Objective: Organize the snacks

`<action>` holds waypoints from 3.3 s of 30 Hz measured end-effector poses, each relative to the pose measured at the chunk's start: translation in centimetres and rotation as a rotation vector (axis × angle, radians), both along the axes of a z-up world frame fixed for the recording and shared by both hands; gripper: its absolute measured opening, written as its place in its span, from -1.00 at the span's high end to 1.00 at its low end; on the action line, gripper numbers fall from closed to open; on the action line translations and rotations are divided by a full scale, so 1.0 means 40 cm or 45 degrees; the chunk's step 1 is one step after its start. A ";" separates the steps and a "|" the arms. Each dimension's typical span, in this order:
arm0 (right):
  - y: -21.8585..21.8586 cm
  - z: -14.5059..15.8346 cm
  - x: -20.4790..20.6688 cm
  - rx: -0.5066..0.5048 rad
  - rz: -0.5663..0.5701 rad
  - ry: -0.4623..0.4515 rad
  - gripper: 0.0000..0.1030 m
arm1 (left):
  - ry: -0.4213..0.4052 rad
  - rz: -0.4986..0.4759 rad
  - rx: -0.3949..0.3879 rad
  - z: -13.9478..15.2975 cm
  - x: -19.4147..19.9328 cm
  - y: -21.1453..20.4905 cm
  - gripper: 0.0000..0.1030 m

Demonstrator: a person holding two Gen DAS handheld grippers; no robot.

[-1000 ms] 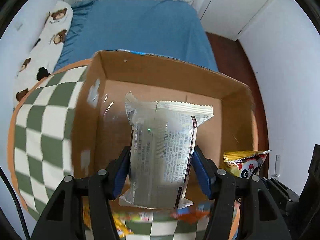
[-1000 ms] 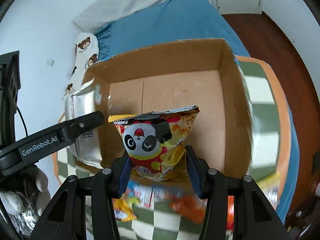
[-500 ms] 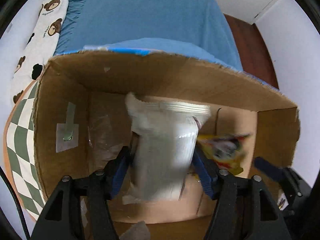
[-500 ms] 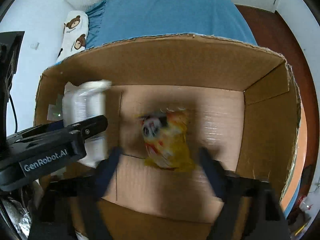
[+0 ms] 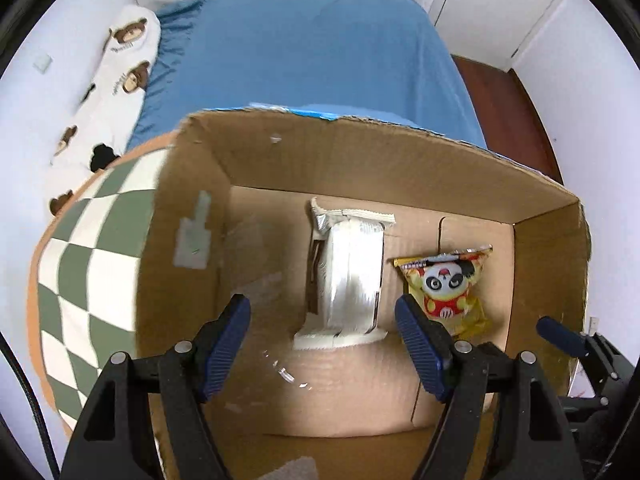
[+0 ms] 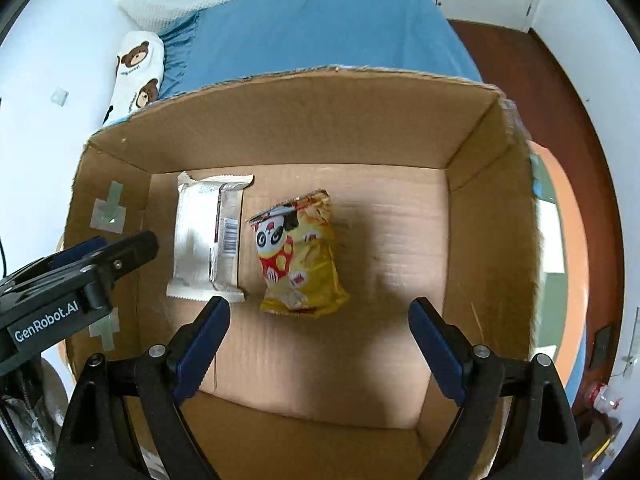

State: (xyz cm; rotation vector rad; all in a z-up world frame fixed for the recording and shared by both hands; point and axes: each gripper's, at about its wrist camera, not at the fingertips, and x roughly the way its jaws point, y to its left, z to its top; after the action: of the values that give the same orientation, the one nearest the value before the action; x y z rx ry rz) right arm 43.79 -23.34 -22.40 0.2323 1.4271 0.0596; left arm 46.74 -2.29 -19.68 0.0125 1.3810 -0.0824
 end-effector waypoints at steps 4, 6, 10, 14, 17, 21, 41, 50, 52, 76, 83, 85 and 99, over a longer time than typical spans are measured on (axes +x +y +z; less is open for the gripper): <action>0.007 0.049 -0.056 -0.034 -0.010 -0.069 -0.80 | -0.083 -0.016 0.018 0.049 -0.066 0.015 -0.43; 0.009 0.071 -0.083 -0.038 -0.020 -0.097 -0.80 | -0.122 -0.022 0.021 0.073 -0.095 0.019 -0.43; 0.015 0.112 -0.136 -0.065 -0.032 -0.156 -0.80 | -0.194 -0.035 0.035 0.119 -0.152 0.025 -0.43; 0.027 0.161 -0.196 -0.086 -0.033 -0.217 -0.80 | -0.250 -0.041 0.036 0.160 -0.207 0.036 -0.43; 0.036 0.194 -0.232 -0.093 -0.035 -0.260 -0.80 | -0.279 -0.042 0.029 0.188 -0.252 0.042 -0.43; 0.051 0.240 -0.288 -0.084 -0.042 -0.316 -0.80 | -0.304 -0.042 0.001 0.223 -0.312 0.059 -0.43; 0.129 0.006 -0.553 0.037 -0.037 -0.070 -0.80 | 0.082 0.257 0.019 -0.053 -0.620 0.326 -0.43; 0.166 -0.157 -0.586 -0.166 0.156 0.046 -0.80 | 0.318 0.367 0.025 -0.258 -0.662 0.362 -0.44; 0.184 -0.187 -0.590 -0.231 0.208 0.059 -0.80 | 0.328 0.376 0.001 -0.272 -0.660 0.355 -0.47; 0.009 -0.366 -0.712 0.157 -0.085 0.426 -0.16 | 0.268 0.201 0.046 -0.290 -0.668 0.276 -0.58; 0.012 -0.375 -0.764 0.114 -0.016 0.427 -0.50 | 0.300 0.181 0.065 -0.332 -0.689 0.269 -0.74; 0.011 -0.375 -0.770 0.118 -0.015 0.426 -0.56 | 0.329 0.219 0.035 -0.357 -0.684 0.287 -0.80; 0.097 -0.309 -0.805 0.082 -0.090 0.372 -0.55 | 0.251 0.156 0.113 -0.331 -0.707 0.174 -0.58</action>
State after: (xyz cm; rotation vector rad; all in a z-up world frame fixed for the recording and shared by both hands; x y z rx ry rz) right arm 11.58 -19.47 -34.76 0.3559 1.7079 0.0137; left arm 18.45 4.65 -32.91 -0.0063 1.5784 0.0824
